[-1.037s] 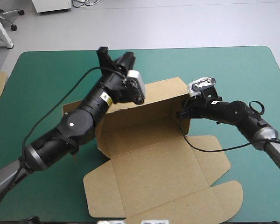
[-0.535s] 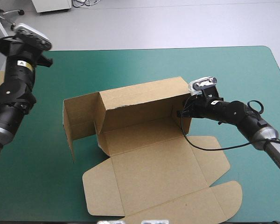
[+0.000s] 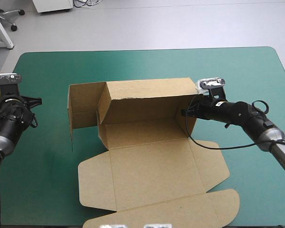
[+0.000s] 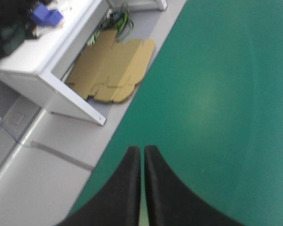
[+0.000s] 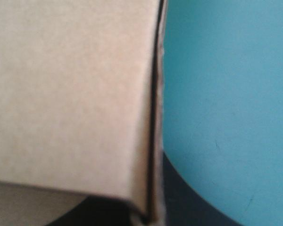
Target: Fold the box
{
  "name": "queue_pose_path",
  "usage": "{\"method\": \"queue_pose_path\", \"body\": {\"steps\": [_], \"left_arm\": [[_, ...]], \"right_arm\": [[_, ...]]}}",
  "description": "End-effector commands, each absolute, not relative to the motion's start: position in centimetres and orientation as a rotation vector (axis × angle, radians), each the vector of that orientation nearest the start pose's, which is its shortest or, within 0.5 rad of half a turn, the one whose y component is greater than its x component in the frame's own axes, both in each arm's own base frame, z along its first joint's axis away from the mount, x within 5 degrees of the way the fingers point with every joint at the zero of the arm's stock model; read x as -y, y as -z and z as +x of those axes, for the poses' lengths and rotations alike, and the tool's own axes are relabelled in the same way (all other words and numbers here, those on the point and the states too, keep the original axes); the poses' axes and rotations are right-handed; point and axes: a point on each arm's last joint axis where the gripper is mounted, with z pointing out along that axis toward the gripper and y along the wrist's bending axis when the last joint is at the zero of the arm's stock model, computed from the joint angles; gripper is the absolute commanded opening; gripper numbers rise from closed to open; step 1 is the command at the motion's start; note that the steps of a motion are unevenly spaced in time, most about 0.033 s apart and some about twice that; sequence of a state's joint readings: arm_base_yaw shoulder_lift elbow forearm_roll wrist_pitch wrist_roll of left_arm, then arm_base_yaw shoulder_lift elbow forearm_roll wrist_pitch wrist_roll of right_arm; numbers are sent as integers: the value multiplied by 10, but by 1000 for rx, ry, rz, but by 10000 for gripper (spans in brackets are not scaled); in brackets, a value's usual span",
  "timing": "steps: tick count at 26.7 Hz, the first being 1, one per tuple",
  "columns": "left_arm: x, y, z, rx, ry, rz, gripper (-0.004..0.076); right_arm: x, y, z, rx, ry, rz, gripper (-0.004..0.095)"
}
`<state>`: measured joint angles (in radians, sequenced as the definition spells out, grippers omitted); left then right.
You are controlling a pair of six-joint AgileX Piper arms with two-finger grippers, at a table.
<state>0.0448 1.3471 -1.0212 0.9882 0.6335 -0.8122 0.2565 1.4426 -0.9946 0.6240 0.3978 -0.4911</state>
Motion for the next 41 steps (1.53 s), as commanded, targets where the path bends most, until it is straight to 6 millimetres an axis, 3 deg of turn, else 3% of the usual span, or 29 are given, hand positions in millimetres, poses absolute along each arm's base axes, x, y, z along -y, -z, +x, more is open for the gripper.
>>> {"method": "queue_pose_path", "body": {"steps": [1,5,11,14,19,24,37,41], "left_arm": [[-54,-324,278,-2208,-553,-315,15],[-44,-312,273,-2365,-397,-332,15],[-32,-301,264,-2552,-281,-224,15],[-32,-299,260,-2597,-287,-240,16],[-30,-298,255,-2665,-258,-259,15],[-22,-305,256,-2687,-135,-220,15],[-14,-315,259,-2679,-44,-122,15],[-14,-315,259,-2680,-47,-118,15]], "right_arm": [[-81,-312,301,-2267,-448,-265,-32],[-64,-348,307,-2269,-367,-277,-32],[-57,-392,313,-2373,-260,-338,-32],[-58,-397,321,-2438,-247,-360,-32],[-60,-399,339,-2566,-245,-392,-32],[-65,-400,359,-2550,-300,-347,-32],[-72,-350,406,-2661,-333,-318,-32],[-74,-349,413,-2638,-325,-339,9]]}}
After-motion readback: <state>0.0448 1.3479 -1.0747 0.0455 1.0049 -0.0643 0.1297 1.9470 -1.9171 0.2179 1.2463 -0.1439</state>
